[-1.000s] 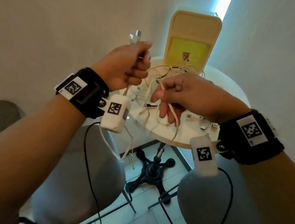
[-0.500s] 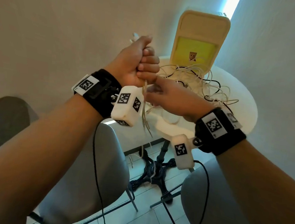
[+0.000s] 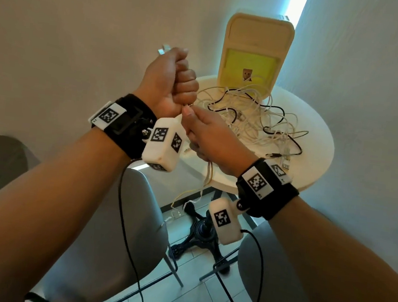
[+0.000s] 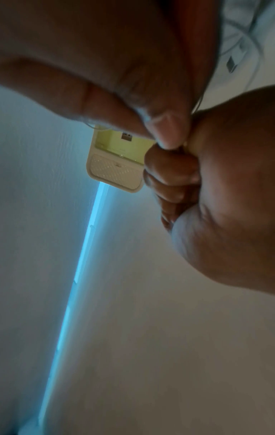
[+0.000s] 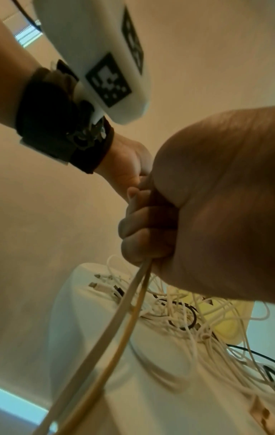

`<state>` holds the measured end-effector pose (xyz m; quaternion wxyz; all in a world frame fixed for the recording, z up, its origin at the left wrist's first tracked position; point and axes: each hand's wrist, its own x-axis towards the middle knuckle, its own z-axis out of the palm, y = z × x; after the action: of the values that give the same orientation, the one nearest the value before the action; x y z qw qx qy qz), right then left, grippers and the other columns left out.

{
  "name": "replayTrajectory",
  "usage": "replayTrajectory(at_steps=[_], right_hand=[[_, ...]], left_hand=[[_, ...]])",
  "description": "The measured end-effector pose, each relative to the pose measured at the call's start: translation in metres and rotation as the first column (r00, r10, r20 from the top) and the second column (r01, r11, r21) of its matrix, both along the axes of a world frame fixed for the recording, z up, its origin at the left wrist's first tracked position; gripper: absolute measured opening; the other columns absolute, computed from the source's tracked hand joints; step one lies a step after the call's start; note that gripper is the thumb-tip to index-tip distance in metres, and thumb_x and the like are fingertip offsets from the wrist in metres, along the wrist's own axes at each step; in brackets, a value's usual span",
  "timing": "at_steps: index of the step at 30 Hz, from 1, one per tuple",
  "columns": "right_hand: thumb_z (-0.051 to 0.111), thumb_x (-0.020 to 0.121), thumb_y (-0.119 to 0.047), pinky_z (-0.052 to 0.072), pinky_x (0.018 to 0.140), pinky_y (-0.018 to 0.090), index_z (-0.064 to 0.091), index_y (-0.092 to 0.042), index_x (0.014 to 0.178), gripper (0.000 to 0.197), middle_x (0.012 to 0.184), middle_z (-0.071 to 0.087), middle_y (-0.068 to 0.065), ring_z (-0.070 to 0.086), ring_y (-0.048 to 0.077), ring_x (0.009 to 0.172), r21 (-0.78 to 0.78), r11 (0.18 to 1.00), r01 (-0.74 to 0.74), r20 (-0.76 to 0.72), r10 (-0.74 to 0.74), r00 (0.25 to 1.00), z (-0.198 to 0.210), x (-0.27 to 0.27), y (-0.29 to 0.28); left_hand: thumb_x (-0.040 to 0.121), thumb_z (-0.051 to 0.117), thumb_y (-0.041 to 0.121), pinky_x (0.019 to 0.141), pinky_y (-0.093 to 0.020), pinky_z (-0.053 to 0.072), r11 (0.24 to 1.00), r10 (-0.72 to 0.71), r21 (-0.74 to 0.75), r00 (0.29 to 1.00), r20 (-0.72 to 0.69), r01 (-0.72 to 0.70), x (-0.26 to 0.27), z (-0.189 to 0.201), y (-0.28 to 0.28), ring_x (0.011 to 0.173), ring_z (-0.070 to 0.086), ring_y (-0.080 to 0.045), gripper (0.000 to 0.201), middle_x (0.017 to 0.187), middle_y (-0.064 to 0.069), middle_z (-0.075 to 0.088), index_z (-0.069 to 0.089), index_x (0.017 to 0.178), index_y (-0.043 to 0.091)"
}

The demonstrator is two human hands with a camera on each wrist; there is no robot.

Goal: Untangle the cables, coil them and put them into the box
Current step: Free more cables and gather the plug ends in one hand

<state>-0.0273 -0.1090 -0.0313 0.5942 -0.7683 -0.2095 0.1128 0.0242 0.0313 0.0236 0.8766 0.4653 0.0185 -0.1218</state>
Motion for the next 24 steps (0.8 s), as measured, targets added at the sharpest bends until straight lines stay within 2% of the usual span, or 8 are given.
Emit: replayTrajectory(at_steps=[4, 8, 11, 14, 17, 20, 22, 24], right_hand=[[0.040, 0.115, -0.034, 0.031, 0.040, 0.012, 0.054, -0.012, 0.085, 0.039, 0.062, 0.044, -0.001, 0.037, 0.000, 0.042, -0.110, 0.994, -0.025, 0.054, 0.031, 0.998, -0.003, -0.001, -0.002], [0.043, 0.114, -0.034, 0.042, 0.042, 0.029, 0.055, -0.014, 0.085, 0.038, 0.067, 0.050, 0.008, 0.045, 0.016, 0.048, -0.107, 0.990, -0.093, -0.007, 0.093, 0.996, -0.008, -0.004, -0.010], [0.048, 0.112, -0.034, 0.058, 0.067, 0.046, 0.064, -0.022, 0.079, 0.039, 0.074, 0.067, 0.011, 0.065, 0.027, 0.066, -0.167, 0.985, -0.036, 0.103, 0.054, 0.993, 0.001, -0.002, -0.022], [0.050, 0.110, -0.040, 0.056, 0.078, 0.043, 0.070, -0.018, 0.092, 0.035, 0.085, 0.071, 0.006, 0.067, 0.022, 0.078, -0.343, 0.935, 0.093, 0.278, 0.007, 0.961, 0.014, 0.009, -0.050], [0.063, 0.104, -0.034, 0.053, 0.071, 0.031, 0.070, -0.014, 0.097, 0.022, 0.090, 0.070, 0.001, 0.064, 0.015, 0.076, -0.545, 0.813, 0.203, 0.316, -0.026, 0.949, 0.029, 0.023, -0.100], [0.074, 0.095, -0.024, 0.039, 0.063, 0.017, 0.076, -0.018, 0.104, 0.011, 0.091, 0.063, -0.008, 0.059, 0.013, 0.081, -0.789, 0.567, 0.236, 0.284, -0.003, 0.959, 0.029, 0.032, -0.150], [0.080, 0.090, -0.022, 0.039, 0.062, 0.020, 0.076, -0.022, 0.106, 0.017, 0.090, 0.058, -0.008, 0.058, 0.015, 0.086, -0.875, 0.444, 0.191, 0.217, 0.009, 0.976, 0.019, 0.035, -0.168], [0.082, 0.088, -0.021, 0.040, 0.067, 0.027, 0.074, -0.023, 0.107, 0.020, 0.091, 0.055, -0.007, 0.056, 0.017, 0.090, -0.905, 0.392, 0.163, 0.185, 0.020, 0.983, 0.006, 0.037, -0.176]], left_hand=[[0.109, 0.052, 0.036, 0.035, -0.022, 0.015, 0.999, -0.050, 0.007, 0.998, -0.033, 0.050, 0.004, -0.002, 0.005, 0.041, 0.015, -0.008, 0.055, 0.051, 0.006, 0.018, 0.026, 0.062, 0.024], [0.109, 0.048, 0.036, 0.038, -0.023, 0.007, 0.998, -0.038, 0.058, 0.999, 0.007, 0.038, -0.001, -0.002, -0.004, 0.042, 0.009, -0.010, 0.055, 0.051, 0.007, 0.013, 0.014, 0.066, 0.030], [0.110, 0.046, 0.034, 0.035, -0.022, 0.009, 1.000, -0.006, 0.004, 1.000, 0.017, 0.006, 0.002, -0.004, -0.010, 0.040, 0.010, -0.009, 0.056, 0.050, 0.007, 0.013, 0.017, 0.062, 0.029], [0.111, 0.041, 0.036, 0.034, -0.021, 0.015, 1.000, -0.017, -0.006, 1.000, -0.005, 0.017, 0.006, -0.007, -0.016, 0.039, 0.014, -0.009, 0.058, 0.048, 0.006, 0.016, 0.024, 0.056, 0.025], [0.113, 0.033, 0.050, 0.038, -0.021, 0.021, 0.994, -0.061, 0.087, 0.998, -0.023, 0.063, 0.005, -0.013, -0.025, 0.042, 0.018, -0.011, 0.064, 0.049, 0.004, 0.020, 0.030, 0.056, 0.022], [0.110, 0.036, 0.060, 0.037, -0.019, 0.017, 0.977, -0.123, 0.173, 0.992, -0.034, 0.127, 0.001, -0.017, -0.038, 0.047, 0.010, -0.012, 0.064, 0.052, 0.005, 0.015, 0.024, 0.059, 0.024], [0.109, 0.048, 0.052, 0.035, -0.020, 0.014, 0.972, -0.146, 0.180, 0.988, -0.042, 0.151, -0.002, -0.019, -0.049, 0.049, 0.007, -0.012, 0.060, 0.056, 0.005, 0.011, 0.017, 0.065, 0.027], [0.109, 0.053, 0.042, 0.033, -0.021, 0.014, 0.977, -0.143, 0.154, 0.989, -0.044, 0.148, -0.004, -0.021, -0.060, 0.047, 0.007, -0.011, 0.058, 0.056, 0.005, 0.011, 0.018, 0.065, 0.027]])
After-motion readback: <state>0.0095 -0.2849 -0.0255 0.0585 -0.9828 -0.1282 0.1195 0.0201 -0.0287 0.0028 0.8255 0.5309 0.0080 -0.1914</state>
